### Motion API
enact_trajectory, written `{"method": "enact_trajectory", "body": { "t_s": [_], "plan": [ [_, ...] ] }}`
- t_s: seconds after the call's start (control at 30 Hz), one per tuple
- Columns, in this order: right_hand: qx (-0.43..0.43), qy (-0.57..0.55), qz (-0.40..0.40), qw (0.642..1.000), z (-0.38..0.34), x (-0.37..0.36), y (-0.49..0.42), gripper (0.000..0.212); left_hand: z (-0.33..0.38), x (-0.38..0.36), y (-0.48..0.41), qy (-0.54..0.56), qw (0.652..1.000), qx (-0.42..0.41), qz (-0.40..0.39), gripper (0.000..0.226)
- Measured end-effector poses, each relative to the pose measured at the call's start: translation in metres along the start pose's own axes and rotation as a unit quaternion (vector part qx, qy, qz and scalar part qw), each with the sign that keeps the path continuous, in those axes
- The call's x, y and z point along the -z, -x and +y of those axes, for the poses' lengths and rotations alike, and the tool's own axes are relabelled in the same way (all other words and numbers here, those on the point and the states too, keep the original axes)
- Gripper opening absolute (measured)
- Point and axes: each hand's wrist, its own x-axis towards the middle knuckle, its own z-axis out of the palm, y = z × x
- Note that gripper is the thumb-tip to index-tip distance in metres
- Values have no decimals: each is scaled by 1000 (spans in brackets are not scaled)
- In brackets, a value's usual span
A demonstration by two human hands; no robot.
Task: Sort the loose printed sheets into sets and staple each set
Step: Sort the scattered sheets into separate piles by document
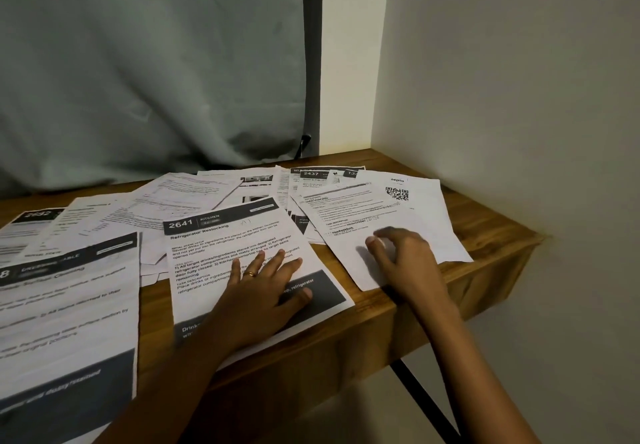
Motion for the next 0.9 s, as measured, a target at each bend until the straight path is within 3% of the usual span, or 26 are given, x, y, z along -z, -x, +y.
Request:
{"method": "enact_trajectory", "body": {
  "t_s": [0.03, 0.1, 0.23, 0.5, 0.57, 0.67, 0.73, 0.9],
  "plan": [
    [-9, 21, -9, 1000, 4, 2, -8, 45, 1, 1, 0, 3, 1000, -3, -6, 126],
    [-41, 70, -103, 991, 13, 5, -21, 57, 6, 6, -1, 5, 1000, -15, -19, 124],
    [-82, 147, -257, 952, 31, 7, -31, 64, 27, 24, -11, 0, 999, -41, -31, 74],
    [-98, 190, -299, 930, 29, 10, -18, 69, 55, 15, -54, 17, 995, -86, -52, 65],
    [-87, 159, -267, 946, 31, 13, -23, 65, 59, 9, -59, 5, 994, -88, -65, 64],
    [-144, 47, -88, 985, 47, 22, -43, 56, 60, 1, -62, -12, 994, -88, -70, 64],
    [-194, 56, -14, 979, 66, 30, -62, 51, 60, -3, -64, -17, 994, -89, -61, 65],
    [-253, 119, -54, 959, 91, 38, -94, 41, 57, -11, -68, -8, 995, -86, -54, 77]
  ]
}}
